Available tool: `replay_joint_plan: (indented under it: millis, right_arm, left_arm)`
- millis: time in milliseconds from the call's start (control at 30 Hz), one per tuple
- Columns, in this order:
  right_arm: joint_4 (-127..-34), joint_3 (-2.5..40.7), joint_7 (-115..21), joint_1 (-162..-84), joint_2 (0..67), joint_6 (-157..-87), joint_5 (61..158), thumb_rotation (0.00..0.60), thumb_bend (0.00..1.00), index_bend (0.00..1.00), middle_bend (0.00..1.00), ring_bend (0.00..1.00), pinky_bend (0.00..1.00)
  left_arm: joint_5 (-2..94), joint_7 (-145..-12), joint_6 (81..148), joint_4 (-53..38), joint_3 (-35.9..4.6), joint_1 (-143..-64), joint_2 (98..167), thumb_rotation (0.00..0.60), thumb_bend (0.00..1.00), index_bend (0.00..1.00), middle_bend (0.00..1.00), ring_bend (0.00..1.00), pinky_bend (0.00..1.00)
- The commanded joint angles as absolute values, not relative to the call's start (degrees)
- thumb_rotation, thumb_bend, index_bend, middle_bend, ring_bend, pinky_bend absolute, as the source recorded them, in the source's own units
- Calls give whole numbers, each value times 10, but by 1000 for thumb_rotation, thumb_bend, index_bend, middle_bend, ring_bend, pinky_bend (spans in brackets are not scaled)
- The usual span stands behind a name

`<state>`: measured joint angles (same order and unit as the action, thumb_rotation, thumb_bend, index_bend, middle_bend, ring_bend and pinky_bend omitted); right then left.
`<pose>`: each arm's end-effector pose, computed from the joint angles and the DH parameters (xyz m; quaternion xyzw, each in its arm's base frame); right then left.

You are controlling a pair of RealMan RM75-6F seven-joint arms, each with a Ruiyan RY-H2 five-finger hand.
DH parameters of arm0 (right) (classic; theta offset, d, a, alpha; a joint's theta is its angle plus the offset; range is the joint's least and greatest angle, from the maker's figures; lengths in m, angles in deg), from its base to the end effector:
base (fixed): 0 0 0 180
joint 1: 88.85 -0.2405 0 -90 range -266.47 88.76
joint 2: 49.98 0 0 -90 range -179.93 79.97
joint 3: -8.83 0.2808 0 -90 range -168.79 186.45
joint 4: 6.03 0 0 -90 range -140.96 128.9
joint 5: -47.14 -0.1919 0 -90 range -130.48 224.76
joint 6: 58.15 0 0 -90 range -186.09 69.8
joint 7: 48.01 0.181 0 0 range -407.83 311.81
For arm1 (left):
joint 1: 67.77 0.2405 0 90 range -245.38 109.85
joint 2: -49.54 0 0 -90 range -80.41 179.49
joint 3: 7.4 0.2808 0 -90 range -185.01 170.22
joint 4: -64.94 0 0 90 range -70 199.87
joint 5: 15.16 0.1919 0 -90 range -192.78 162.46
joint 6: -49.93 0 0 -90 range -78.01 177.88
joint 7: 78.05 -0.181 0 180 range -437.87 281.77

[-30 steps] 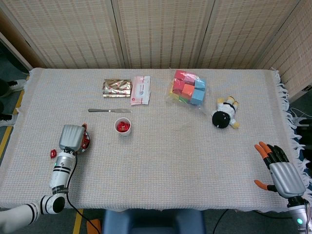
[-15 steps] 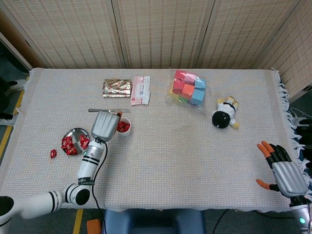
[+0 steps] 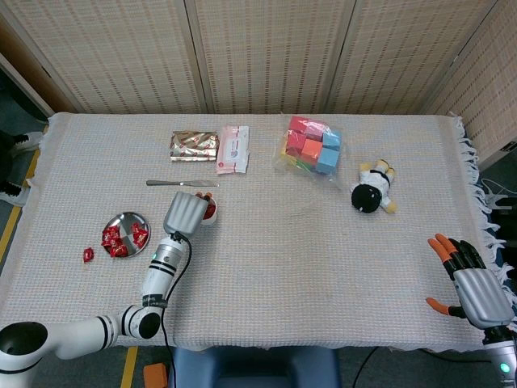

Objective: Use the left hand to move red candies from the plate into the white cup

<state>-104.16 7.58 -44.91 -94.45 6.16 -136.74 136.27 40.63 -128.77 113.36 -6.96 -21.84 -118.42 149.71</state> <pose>-0.3182 -0.2045 0.1898 0.6403 -0.4298 0.3464 0.5341 -0.1160 0.4368 -0.0267 -0.7470 -0.1839 -0.2931 0.5676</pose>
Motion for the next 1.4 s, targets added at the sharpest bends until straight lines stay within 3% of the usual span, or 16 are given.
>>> replay_joint_plan:
  millis: [33, 167, 433, 533, 767, 1000, 1400]
  right_arm:
    - [-1043, 76, -452, -944, 63, -1369, 1363, 600, 53, 0, 0, 0, 0]
    - [-1044, 76, -456, -945, 64, -1368, 1363, 600, 52, 0, 0, 0, 0]
    - [-1045, 77, -461, -946, 66, -1365, 1361, 600, 52, 0, 0, 0, 0]
    - [-1045, 76, -461, -945, 66, -1367, 1361, 600, 53, 0, 0, 0, 0]
    - [-1043, 75, -457, -945, 65, -1365, 1359, 600, 53, 0, 0, 0, 0]
    - [-1048, 70, -464, -944, 67, -1369, 1375, 600, 53, 0, 0, 0, 0]
    - [-1047, 67, -459, -948, 66, -1365, 1382, 600, 52, 0, 0, 0, 0]
  left_arm:
    - [399, -1291, 1130, -75, -217, -1182, 1491, 600, 474, 234, 356, 699, 1000]
    - [395, -1290, 1130, -83, -216, -1180, 1481, 600, 471, 170, 313, 698, 1000]
    - [402, -1277, 1139, -107, -203, -1167, 1460, 600, 464, 213, 333, 698, 1000]
    - [423, -1259, 1158, -131, -196, -1155, 1446, 600, 465, 186, 324, 699, 1000]
    - [500, -1139, 1255, -224, -120, -1037, 1353, 600, 446, 119, 246, 698, 1000]
    - [493, -1060, 1277, -165, -64, -941, 1344, 600, 432, 196, 280, 699, 1000]
    - [463, -1041, 1234, -2, -79, -899, 1412, 600, 431, 200, 286, 698, 1000]
